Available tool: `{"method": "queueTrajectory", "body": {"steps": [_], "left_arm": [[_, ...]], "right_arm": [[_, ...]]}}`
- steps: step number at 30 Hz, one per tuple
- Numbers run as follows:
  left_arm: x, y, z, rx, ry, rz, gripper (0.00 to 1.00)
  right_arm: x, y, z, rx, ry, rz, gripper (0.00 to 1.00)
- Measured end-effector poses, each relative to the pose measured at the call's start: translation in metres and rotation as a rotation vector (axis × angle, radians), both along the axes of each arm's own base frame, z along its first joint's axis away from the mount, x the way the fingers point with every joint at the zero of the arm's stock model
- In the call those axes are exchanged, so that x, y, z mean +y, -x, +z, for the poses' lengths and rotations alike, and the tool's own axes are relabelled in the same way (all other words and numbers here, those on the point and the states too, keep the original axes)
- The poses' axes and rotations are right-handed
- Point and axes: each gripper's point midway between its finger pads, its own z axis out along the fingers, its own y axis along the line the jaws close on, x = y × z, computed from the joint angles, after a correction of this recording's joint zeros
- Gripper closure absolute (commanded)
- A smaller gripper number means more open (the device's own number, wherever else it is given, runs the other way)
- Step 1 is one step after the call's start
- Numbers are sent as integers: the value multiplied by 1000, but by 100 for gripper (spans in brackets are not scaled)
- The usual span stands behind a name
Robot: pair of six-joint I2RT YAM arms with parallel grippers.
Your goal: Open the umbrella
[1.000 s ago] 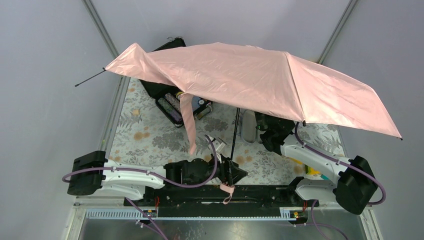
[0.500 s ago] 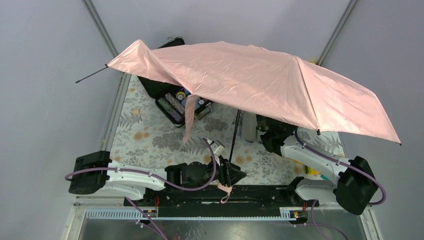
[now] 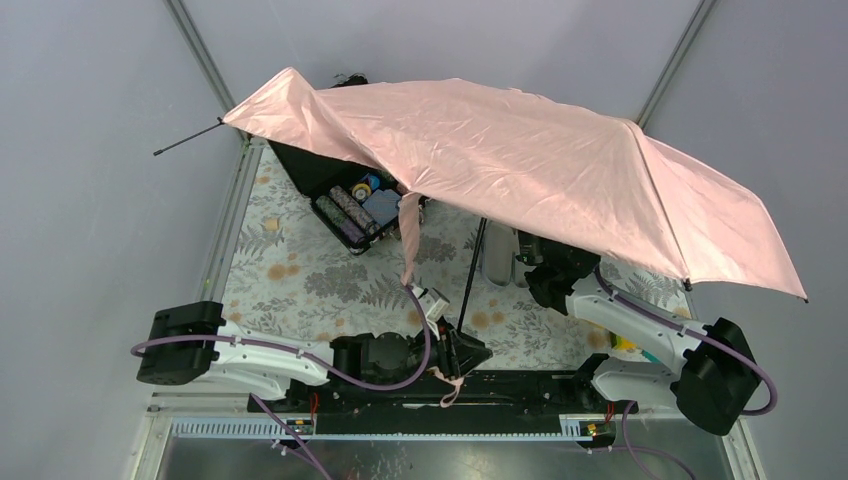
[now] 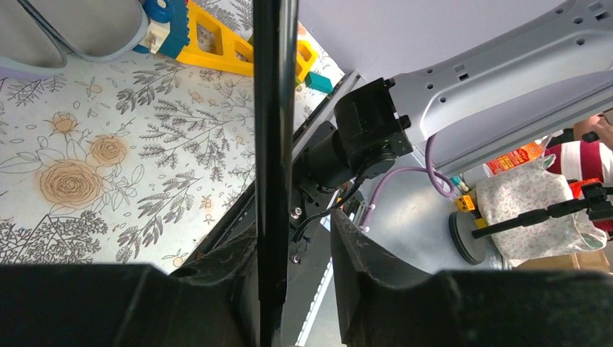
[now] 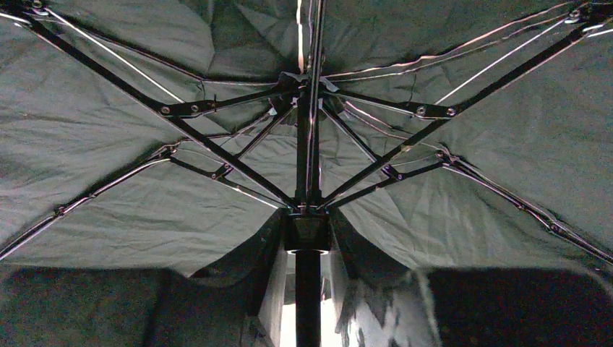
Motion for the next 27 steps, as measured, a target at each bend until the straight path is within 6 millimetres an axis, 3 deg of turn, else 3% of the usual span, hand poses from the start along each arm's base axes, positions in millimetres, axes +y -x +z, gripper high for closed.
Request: {"method": "queueTrajectory", "body": {"steps": [5, 10, 14, 21, 27], "left_arm": [[2, 1, -6, -1, -12, 6, 62], [2, 2, -5, 0, -8, 11, 98], [3, 2, -6, -9, -10, 10, 100], [6, 7, -11, -22, -17, 2, 100], [16, 4, -20, -8, -24, 28, 100]], "right_arm": [[-4, 2, 2, -3, -13, -8, 100], [-5, 1, 1, 2, -16, -13, 100], [-5, 1, -1, 4, -15, -15, 100], [-7, 3, -18, 34, 14, -16, 66], [-2, 3, -50, 82, 69, 9, 32]]}}
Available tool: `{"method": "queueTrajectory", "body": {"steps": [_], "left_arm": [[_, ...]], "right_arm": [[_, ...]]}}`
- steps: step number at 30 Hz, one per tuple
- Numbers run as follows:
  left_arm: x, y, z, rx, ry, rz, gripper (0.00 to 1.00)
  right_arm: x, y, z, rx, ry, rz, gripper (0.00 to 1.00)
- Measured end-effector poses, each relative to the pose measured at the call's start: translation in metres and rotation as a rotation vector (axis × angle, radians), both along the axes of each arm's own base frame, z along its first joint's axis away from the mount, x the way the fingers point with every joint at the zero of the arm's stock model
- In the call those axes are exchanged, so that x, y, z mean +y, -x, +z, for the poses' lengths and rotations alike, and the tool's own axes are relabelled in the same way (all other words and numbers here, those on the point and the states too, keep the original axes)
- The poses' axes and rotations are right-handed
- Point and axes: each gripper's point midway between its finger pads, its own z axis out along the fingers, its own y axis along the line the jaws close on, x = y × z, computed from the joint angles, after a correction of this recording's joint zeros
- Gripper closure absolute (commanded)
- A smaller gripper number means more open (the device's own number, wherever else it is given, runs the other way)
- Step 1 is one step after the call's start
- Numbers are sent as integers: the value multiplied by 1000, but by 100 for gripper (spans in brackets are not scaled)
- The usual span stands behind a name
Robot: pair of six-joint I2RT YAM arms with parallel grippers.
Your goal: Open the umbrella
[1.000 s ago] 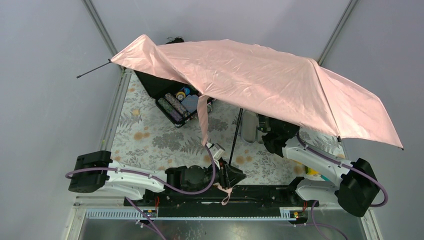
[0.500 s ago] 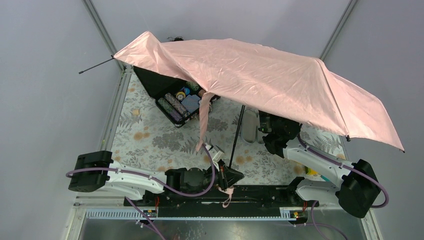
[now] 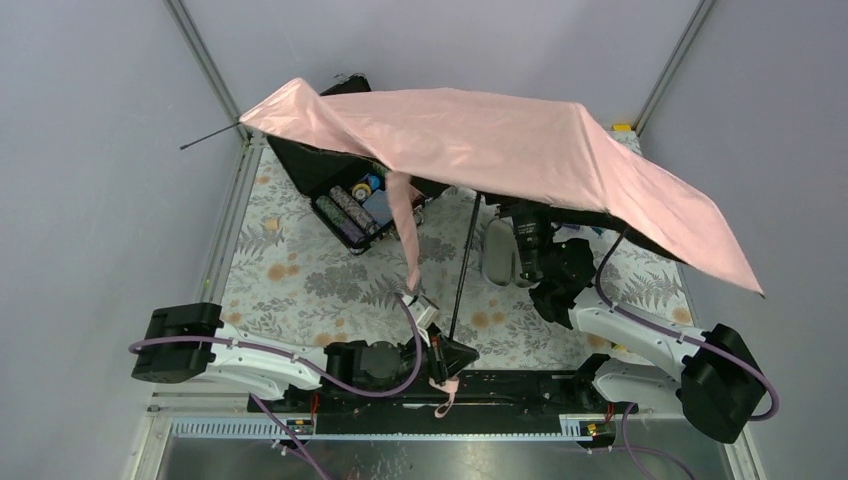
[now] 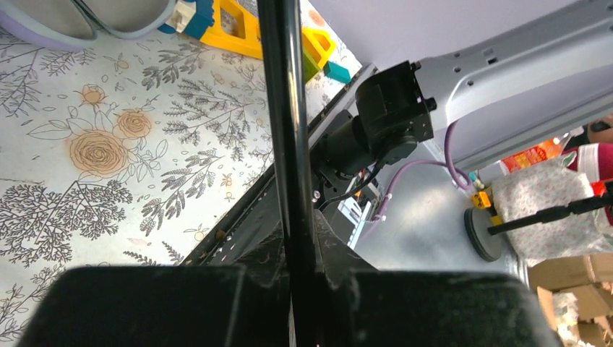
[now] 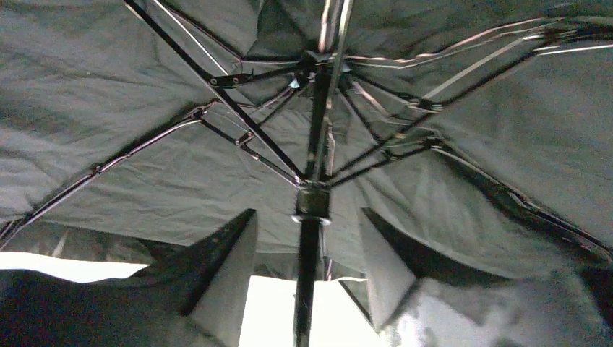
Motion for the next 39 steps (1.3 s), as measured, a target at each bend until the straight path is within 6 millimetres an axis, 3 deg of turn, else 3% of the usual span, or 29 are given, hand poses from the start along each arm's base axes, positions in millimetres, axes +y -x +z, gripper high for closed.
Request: {"method": "queueTrajectory", "body": {"steps": [4, 10, 17, 25, 39], "left_arm": [[5, -6, 7, 23, 35, 43, 100], [6, -13, 17, 49, 91, 87, 100], [7, -13, 16, 51, 91, 93, 100], [8, -14, 15, 50, 85, 99, 100], [9, -15, 12, 49, 71, 103, 100]], "right_arm": [[6, 1, -25, 26, 43, 28, 20], [17, 2, -39, 36, 72, 70, 20], [48, -12, -23, 57, 117, 139, 34], [60, -23, 1, 85, 161, 142, 47], [81, -42, -22, 176, 247, 155, 55]]}}
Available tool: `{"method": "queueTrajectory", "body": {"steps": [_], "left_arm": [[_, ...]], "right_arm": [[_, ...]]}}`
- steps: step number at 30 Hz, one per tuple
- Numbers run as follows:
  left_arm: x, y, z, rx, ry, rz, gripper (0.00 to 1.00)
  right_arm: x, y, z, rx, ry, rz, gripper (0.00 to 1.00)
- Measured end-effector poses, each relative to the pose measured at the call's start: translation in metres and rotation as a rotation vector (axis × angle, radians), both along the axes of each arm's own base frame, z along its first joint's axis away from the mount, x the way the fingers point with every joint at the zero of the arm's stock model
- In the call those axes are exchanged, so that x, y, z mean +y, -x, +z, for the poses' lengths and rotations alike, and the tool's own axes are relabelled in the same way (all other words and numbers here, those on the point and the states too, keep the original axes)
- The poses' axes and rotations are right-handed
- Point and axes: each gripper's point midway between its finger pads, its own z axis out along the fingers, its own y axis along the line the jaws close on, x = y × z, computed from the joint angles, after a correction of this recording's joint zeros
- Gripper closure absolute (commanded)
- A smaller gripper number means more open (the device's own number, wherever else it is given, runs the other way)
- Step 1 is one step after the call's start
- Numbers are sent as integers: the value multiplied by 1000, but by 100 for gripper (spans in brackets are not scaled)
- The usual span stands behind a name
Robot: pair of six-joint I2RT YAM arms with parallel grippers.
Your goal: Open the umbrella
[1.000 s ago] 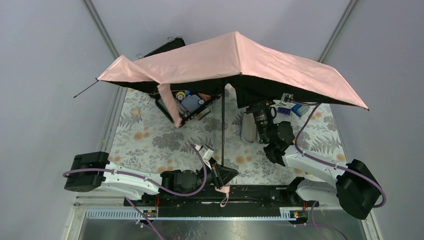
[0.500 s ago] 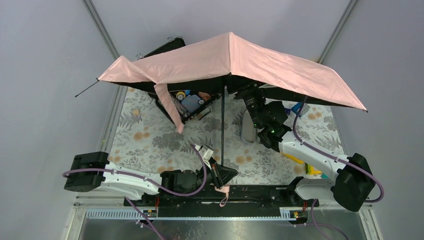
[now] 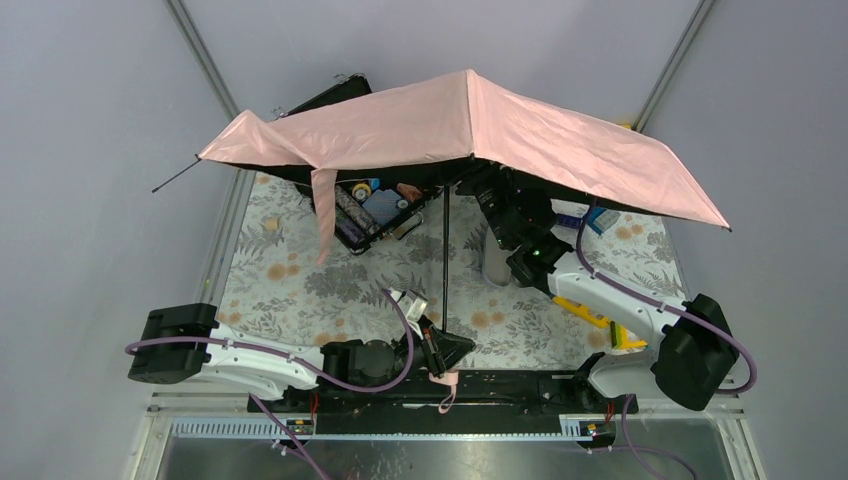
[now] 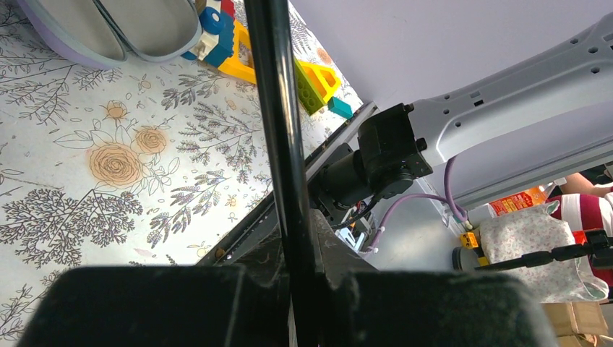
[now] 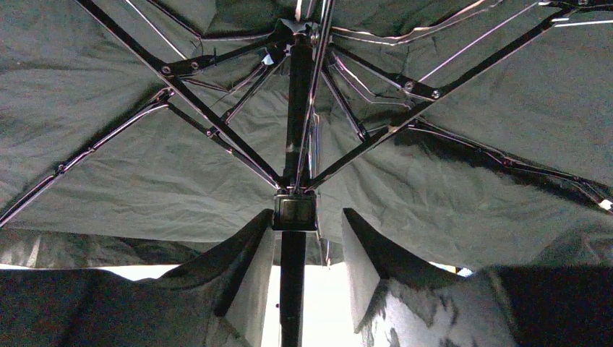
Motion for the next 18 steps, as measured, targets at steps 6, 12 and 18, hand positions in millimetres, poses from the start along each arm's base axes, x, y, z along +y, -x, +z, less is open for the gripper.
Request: {"method": "queueTrajectory", "body": {"steps": [6, 12, 18], "left_arm": [[0, 0, 0, 0, 0, 1, 100], [0, 0, 0, 0, 0, 1, 100], [0, 0, 0, 0, 0, 1, 100]], "right_arm": [[0, -1, 2, -4, -4, -3, 54], [0, -1, 3, -5, -5, -5, 57], [-1, -2, 3, -7, -7, -13, 57]]}}
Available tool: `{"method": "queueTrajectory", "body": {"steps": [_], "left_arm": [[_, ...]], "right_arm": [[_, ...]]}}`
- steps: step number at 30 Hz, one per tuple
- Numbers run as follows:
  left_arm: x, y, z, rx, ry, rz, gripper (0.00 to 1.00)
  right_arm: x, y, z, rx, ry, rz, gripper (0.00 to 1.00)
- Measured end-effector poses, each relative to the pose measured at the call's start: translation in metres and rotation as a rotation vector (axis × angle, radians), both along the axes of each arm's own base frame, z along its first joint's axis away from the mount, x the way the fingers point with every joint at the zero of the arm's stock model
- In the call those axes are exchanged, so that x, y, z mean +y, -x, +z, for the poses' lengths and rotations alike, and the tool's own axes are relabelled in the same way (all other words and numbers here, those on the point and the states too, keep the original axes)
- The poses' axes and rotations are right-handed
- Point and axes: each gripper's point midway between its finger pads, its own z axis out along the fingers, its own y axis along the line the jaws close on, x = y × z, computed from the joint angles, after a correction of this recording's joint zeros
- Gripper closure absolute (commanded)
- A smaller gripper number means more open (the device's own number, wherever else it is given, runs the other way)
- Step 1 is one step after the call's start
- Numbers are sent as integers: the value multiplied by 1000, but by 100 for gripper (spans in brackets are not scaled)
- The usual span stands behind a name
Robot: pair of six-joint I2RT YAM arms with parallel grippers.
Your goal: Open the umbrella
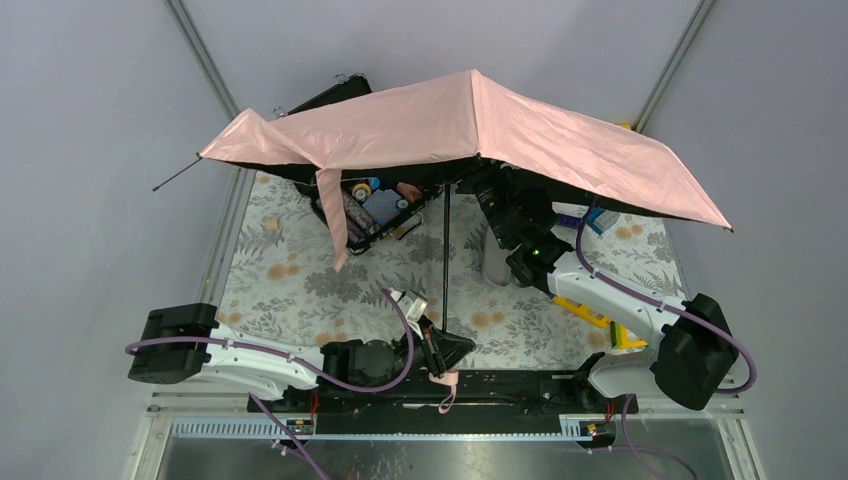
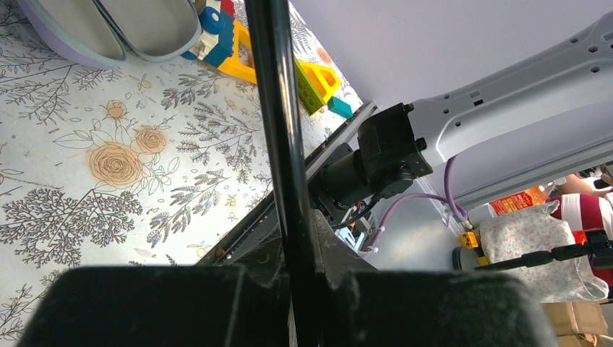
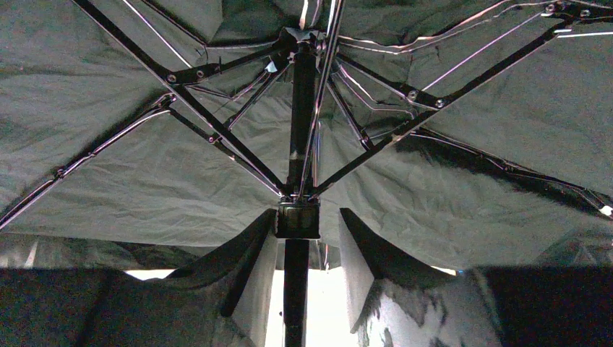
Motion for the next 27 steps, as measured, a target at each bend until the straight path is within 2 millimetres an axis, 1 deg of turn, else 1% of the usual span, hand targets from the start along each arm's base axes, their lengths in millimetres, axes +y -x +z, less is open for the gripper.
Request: {"method": "queueTrajectory", "body": {"steps": [8, 10, 12, 15, 17, 19, 23, 27], "left_arm": [[0, 0, 0, 0, 0, 0, 100], [0, 0, 0, 0, 0, 0, 100], [0, 0, 0, 0, 0, -1, 100], [0, 0, 0, 0, 1, 0, 100], [0, 0, 0, 0, 1, 0, 100], [0, 0, 1, 0, 9, -1, 100], [0, 2, 0, -12, 7, -12, 100], [0, 5, 2, -30, 10, -18, 100]], "right_arm": [[-2, -1, 2, -5, -8, -10, 58], [-2, -1, 3, -10, -10, -12, 65], [-2, -1, 4, -13, -10, -12, 76], [-2, -1, 4, -14, -12, -13, 86], [-2, -2, 3, -12, -9, -15, 94], [-1, -3, 2, -10, -8, -16, 99], [0, -6, 1, -15, -13, -25, 100], [3, -9, 7, -39, -14, -57, 100]]}}
